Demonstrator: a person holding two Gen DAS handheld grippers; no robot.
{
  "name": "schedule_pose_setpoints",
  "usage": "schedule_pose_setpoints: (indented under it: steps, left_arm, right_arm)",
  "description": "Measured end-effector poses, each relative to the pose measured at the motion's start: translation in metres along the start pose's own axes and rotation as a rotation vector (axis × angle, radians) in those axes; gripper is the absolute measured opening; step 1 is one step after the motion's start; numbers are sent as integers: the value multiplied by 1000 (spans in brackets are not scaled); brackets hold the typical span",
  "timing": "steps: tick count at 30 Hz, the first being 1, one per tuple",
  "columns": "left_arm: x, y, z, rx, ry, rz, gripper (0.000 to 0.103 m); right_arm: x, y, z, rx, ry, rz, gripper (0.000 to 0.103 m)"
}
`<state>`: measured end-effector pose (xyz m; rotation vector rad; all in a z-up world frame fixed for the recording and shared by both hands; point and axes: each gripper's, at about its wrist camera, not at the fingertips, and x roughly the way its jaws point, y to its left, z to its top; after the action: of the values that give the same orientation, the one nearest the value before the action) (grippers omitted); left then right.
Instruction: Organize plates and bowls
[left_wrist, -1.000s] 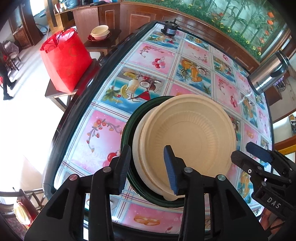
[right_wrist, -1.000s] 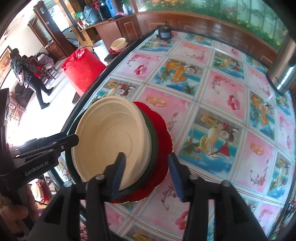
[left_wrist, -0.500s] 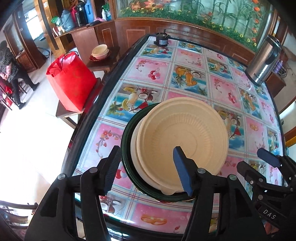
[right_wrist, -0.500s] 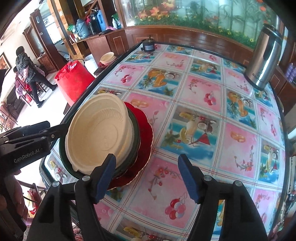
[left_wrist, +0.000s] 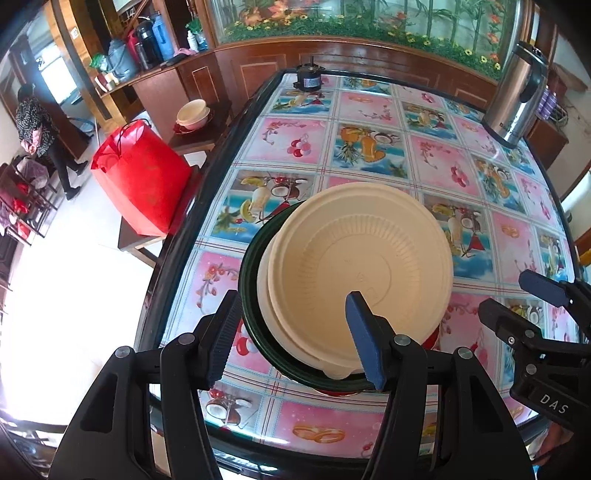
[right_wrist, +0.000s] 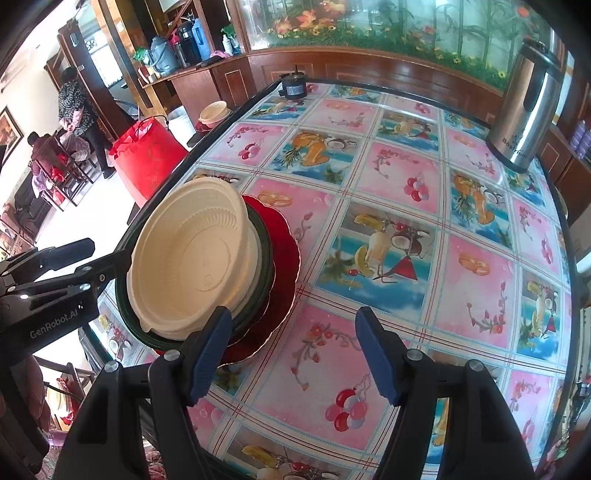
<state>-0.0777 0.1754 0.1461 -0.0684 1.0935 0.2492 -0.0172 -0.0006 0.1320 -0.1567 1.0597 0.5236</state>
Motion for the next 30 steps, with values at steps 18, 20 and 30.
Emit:
schedule_pose_setpoints:
  steps: [18,20,30]
  left_arm:
    - [4,-5,4,55,29,40,59]
    - [3,-6,4,55,24,39,59]
    - [1,-7,5,57,15,-24,59]
  right_arm:
    - [1,-5,8,11,-3,8,70]
    - [1,-6,8,10,-2,4,70]
    - [1,-7,8,13,0,-1,70]
